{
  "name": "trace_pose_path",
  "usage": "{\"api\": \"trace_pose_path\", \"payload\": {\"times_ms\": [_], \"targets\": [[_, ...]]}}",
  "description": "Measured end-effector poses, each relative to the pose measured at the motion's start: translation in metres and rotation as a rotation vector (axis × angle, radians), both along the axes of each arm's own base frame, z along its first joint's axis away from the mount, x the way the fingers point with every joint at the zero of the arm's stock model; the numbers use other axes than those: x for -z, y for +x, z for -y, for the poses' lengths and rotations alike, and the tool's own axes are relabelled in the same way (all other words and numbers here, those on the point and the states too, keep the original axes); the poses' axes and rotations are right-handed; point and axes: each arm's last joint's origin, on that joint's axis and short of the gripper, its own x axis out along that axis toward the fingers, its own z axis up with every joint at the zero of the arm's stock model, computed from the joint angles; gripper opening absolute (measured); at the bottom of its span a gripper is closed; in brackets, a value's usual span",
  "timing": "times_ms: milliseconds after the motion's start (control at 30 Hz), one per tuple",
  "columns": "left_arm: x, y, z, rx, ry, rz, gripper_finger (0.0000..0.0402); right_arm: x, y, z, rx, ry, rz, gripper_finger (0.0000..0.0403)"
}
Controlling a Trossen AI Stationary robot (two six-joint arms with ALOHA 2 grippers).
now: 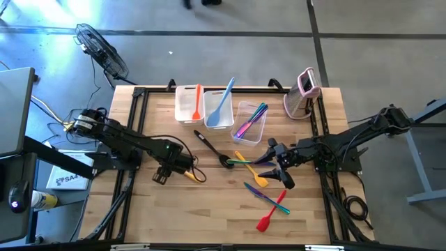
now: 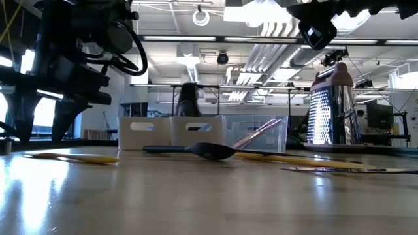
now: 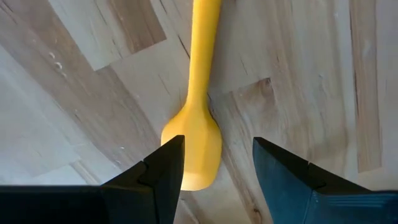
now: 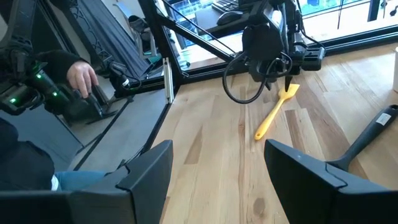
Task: Pick & Place Kitchen Items
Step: Put the yellow spatula into the left white bin
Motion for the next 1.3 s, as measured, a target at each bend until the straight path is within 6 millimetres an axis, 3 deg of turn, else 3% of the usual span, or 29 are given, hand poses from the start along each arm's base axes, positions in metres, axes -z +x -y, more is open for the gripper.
{"api": "trace_pose_path", "payload": {"times_ms": [600,967,1300], "targets": [[0.008,0.003,-0.028,-0.098,-0.055,0.016,0.0184,0.000,0.000,0.000,0.000,-0.011,0.004,0.0247],[0.013,0.005,-0.028,-0.080,-0.100,-0.006,0.0184,0.000,0.000,0.000,-0.002,-0.026,0.008,0.0247],[0.030,0.006,-0.028,-0.081,-0.082,-0.057,0.0184,0.001,0.000,0.000,-0.002,-0.029,0.001,0.0247]]}}
